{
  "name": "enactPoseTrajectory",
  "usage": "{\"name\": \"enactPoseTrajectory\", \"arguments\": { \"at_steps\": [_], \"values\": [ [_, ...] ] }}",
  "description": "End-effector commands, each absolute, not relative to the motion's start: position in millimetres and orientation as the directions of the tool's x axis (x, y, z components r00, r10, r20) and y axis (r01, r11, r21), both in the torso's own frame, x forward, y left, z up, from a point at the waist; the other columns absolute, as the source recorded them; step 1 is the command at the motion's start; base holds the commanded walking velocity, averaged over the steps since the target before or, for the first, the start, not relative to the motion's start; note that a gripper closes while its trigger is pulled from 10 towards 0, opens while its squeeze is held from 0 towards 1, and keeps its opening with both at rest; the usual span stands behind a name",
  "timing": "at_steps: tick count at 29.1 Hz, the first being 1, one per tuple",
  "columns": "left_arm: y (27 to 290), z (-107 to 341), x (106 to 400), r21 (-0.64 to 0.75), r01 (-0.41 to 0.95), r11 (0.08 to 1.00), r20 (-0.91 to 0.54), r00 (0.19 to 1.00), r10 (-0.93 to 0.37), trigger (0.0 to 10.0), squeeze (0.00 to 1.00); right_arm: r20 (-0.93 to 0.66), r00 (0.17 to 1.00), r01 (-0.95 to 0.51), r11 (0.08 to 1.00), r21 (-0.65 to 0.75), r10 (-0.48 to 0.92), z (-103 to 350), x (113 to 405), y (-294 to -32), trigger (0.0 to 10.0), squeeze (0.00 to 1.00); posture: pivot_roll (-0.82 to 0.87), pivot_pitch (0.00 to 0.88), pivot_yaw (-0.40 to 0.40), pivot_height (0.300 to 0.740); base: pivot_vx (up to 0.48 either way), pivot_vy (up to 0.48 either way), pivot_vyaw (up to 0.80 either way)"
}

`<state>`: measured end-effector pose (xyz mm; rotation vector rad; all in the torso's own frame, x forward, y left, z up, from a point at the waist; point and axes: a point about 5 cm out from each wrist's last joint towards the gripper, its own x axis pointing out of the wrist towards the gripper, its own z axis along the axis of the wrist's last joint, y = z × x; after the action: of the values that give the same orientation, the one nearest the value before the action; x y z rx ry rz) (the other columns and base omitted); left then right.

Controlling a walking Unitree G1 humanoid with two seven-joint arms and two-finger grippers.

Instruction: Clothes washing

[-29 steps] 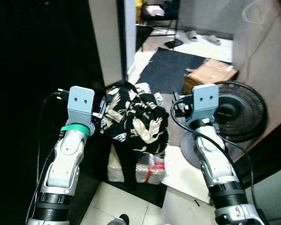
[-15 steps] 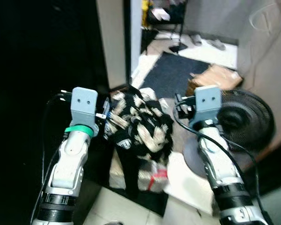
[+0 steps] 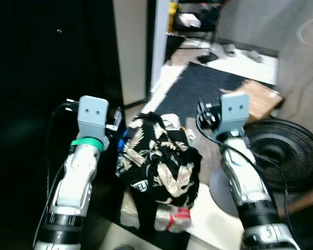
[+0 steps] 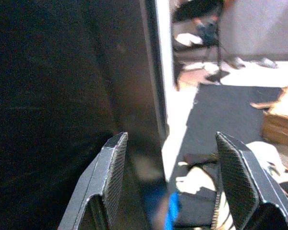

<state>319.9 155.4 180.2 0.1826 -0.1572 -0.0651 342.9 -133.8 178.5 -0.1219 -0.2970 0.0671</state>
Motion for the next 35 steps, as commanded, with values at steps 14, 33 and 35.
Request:
{"name": "enactPoseTrajectory", "arguments": {
  "at_steps": [14,33,35],
  "values": [
    [152.3,162.9,322.4,0.234,0.094,0.968,0.06,0.992,-0.111,10.0,0.0,0.265,0.962,-0.032,0.99,-0.139,0.068,171.3,342.6,-138.8,10.0,0.0,0.02,0.019,0.04,0.74,0.0,0.0,-0.23],
    [173.3,156.7,350.6,0.273,-0.003,0.962,0.008,1.0,0.001,10.0,0.0,0.273,0.958,-0.05,0.987,-0.151,0.091,179.1,357.0,-128.0,10.0,0.0,0.02,0.045,0.025,0.74,0.0,0.0,0.0],
    [180.5,157.3,354.2,0.28,-0.032,0.96,0.009,0.999,0.031,10.0,0.0,0.271,0.958,-0.053,0.987,-0.153,0.093,180.7,360.9,-126.3,10.0,0.0,0.02,0.045,0.025,0.74,0.0,0.0,0.0]
  ]
}}
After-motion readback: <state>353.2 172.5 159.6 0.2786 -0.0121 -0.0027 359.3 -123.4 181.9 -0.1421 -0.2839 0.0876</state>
